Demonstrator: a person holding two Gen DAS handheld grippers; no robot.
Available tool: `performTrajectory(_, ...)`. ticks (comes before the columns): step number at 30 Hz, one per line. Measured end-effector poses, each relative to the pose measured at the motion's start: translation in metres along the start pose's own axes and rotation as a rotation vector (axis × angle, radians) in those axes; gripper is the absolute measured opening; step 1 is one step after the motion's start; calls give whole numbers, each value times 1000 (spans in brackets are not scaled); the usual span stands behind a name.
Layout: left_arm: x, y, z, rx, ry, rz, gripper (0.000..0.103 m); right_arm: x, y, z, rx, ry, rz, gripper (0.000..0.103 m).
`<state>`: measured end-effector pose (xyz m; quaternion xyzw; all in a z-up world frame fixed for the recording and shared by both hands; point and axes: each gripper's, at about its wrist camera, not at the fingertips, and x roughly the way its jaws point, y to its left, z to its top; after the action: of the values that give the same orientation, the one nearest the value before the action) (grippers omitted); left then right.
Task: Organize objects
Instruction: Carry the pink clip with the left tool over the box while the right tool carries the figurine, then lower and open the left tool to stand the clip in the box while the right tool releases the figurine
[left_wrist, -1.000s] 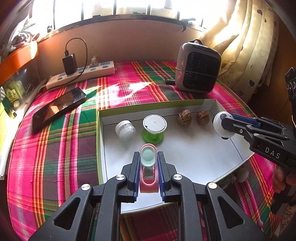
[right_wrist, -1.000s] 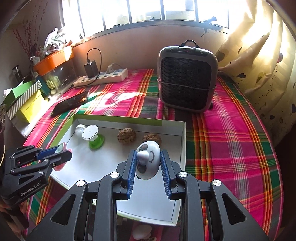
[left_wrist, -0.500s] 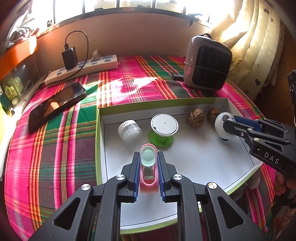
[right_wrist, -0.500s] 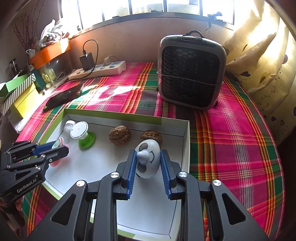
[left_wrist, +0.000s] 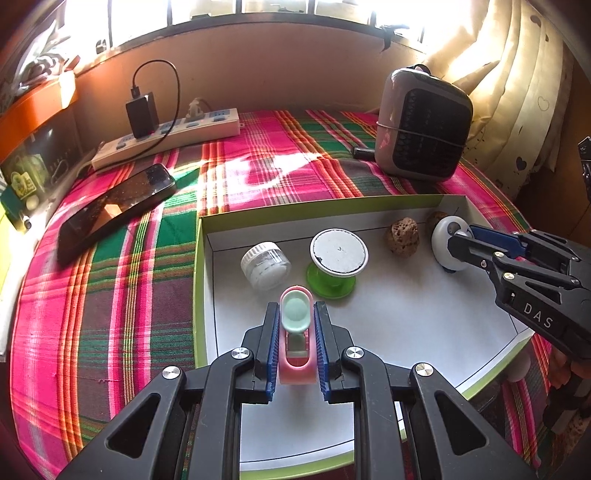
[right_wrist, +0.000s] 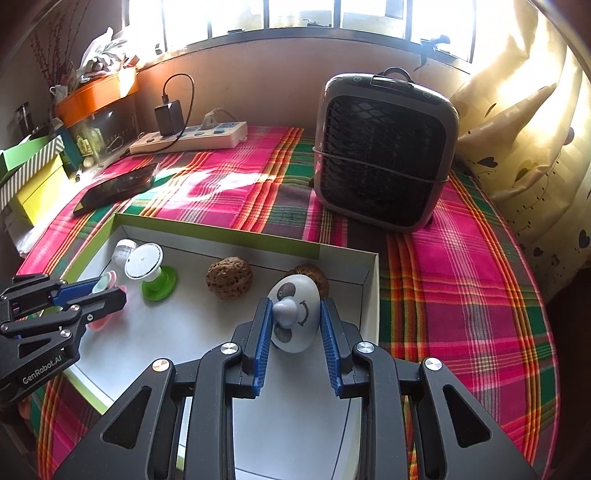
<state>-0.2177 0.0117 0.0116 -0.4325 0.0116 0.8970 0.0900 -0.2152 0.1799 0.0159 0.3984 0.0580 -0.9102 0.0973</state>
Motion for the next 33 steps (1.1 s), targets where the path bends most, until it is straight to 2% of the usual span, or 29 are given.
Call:
performTrajectory(22, 2, -1, 1, 5, 4, 10, 16, 1, 3, -2, -11, -23, -11, 27)
performTrajectory(33, 1, -3, 0, 23, 7, 13, 21, 0, 5, -3, -16, -29, -20, 29)
